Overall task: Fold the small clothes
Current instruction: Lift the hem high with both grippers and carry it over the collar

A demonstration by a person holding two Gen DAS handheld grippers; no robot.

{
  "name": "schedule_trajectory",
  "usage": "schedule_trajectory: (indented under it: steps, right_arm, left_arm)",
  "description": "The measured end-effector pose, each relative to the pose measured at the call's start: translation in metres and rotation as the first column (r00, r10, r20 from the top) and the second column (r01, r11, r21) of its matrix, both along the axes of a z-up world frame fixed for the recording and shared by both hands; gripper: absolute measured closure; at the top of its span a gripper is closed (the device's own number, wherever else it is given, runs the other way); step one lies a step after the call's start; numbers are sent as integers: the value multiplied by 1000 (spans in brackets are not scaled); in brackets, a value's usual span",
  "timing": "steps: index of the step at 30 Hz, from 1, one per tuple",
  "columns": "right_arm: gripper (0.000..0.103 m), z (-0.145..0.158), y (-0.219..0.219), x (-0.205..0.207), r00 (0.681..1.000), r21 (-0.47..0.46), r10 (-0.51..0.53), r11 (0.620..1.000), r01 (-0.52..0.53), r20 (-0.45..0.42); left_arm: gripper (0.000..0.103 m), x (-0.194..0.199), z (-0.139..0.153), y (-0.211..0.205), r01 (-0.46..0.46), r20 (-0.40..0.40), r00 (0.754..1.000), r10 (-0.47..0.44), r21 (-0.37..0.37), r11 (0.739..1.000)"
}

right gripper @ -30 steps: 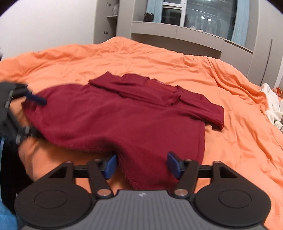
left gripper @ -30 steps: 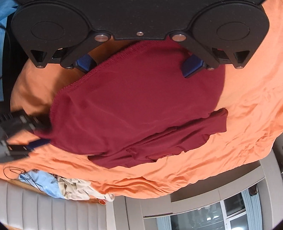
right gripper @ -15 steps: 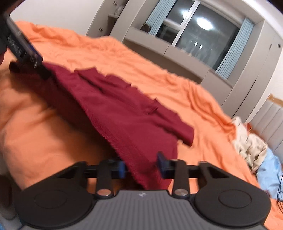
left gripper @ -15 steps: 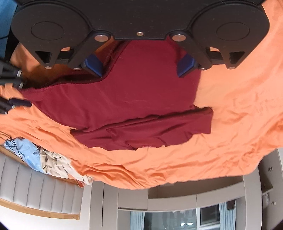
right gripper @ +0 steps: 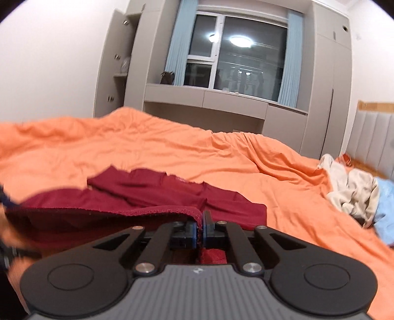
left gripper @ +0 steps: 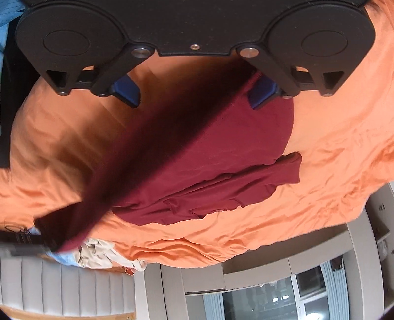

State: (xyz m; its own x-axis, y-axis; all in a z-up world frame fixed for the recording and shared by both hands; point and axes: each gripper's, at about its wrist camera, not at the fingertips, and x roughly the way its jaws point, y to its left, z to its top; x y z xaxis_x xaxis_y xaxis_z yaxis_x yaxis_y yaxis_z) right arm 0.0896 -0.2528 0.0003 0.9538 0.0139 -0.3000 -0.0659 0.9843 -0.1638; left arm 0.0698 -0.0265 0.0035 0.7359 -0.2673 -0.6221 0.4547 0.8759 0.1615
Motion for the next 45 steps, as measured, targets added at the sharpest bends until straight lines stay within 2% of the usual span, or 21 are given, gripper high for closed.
schedule_trajectory:
  steps: [5,8,11,13,14,16,19,21,24,30,35,40,43,45]
  right_arm:
    - [98,8,-11,7,1000,62,-7,998,7,2]
    - [98,8,-14,6,1000,53,-6,999,7,-3]
    - [98,4,-14,5,1000,53,-17,998,18,-11]
    - [98,0,-15,4,1000,55,-26,998,27,-18]
    - [98,-1,-16,3,999,59,-30,998,31,-20]
    - [98,-6,-18,-3,999,84,-33,996,34,-14]
    - [98,-13,-21,-14,999,145,-35,989,34,4]
    - [98,-18,-21,-21,998,151,-61,987,56,24]
    - [99,-20,-16,-40,991,145,-81,987,65,107]
    - [99,0,-4,-72,954,85,-118,991,98,274]
    - [99,32,-3,-105,918,120,-107,991,66,381]
    - [99,62,2,-145,874,107,-88,993,41,479]
    - [99,77,4,-163,843,89,-97,994,59,529]
    - [99,82,2,-167,838,98,-110,993,68,535]
  left_arm:
    - [8,-4,-10,-11,-23,63,998,17,96,995]
    - [18,0,-10,-12,-61,77,996,51,126,990]
    - [33,1,-6,-7,-85,99,992,73,117,990]
    - [53,2,-2,-3,-106,110,989,94,109,988]
    - [59,1,-1,-1,-117,118,988,104,108,987]
    - [89,1,2,4,-151,136,981,137,100,983]
    - [97,-8,14,14,-171,204,964,170,-11,985]
    - [98,-14,23,18,-181,251,949,191,-62,982]
    - [98,-21,35,19,-188,305,927,219,-127,974]
    - [99,-42,74,21,-153,405,882,241,-238,959]
    - [99,-65,123,23,-109,401,887,226,-294,950]
    - [99,-94,171,34,-54,385,897,220,-398,916]
    - [99,-108,193,37,-26,416,884,213,-411,911]
    - [99,-112,200,35,-17,424,883,202,-401,916]
